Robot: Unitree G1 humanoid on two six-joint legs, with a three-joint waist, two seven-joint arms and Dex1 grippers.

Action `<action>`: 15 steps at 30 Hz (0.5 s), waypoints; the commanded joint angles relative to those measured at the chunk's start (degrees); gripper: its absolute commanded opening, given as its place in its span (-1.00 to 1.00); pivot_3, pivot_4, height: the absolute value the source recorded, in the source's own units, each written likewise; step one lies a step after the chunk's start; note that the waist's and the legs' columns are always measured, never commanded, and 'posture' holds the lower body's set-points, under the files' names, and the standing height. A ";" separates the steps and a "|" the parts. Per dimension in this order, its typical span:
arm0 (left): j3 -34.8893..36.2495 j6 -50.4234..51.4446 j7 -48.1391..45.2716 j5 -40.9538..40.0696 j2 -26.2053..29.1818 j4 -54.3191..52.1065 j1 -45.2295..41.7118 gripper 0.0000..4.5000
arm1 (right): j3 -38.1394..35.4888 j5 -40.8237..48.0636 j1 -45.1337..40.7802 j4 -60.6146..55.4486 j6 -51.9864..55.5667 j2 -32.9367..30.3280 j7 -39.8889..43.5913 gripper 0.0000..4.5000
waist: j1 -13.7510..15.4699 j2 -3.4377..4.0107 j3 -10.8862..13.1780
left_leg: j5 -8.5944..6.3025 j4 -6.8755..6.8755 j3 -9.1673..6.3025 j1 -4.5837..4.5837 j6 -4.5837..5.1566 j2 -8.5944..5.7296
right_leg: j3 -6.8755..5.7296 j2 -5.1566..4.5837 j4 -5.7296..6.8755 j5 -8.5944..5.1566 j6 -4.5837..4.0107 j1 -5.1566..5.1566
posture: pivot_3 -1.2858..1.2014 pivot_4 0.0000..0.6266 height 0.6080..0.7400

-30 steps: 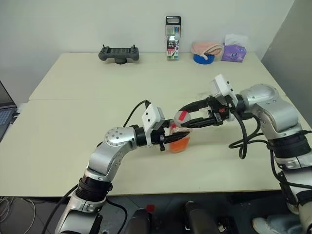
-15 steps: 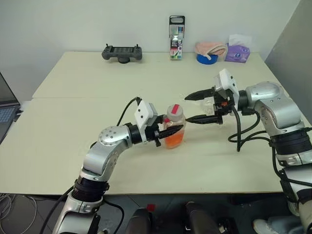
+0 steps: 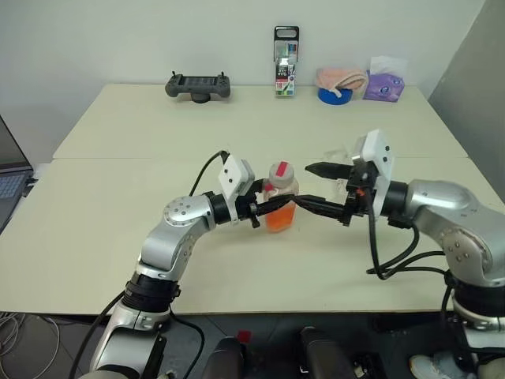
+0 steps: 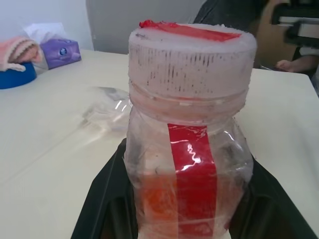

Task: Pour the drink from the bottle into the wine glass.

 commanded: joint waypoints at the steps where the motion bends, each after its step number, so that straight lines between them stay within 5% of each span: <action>1: 0.83 -2.94 -0.45 0.36 -0.58 0.69 -1.74 -0.24 | -0.57 -1.22 1.29 -6.76 4.90 6.59 -12.96 0.73 | 0.01 0.00 -0.01 | 0.00 0.02 -0.01 0.01 0.00 0.01 | -0.01 0.00 0.02 -0.02 0.03 0.01 | 0.03 -0.52 1.00; 7: 0.22 -4.22 -1.46 0.95 -1.52 2.90 -2.68 -0.24 | 3.09 -5.10 2.42 -12.67 10.38 16.16 -27.10 0.73 | 0.01 0.00 0.00 | 0.00 0.12 -0.01 0.01 -0.01 0.00 | 0.02 0.00 0.24 -0.12 0.19 -0.05 | 0.03 -0.52 1.00; 15: -0.32 -6.43 -2.07 2.86 -2.49 6.03 -3.94 -0.24 | 6.50 -8.73 0.42 -10.72 9.98 21.13 -32.86 0.73 | -0.18 0.01 -0.01 | -0.01 0.49 -0.03 0.00 0.01 -0.01 | 0.01 0.04 0.46 -0.14 0.21 -0.02 | 0.03 -0.52 1.00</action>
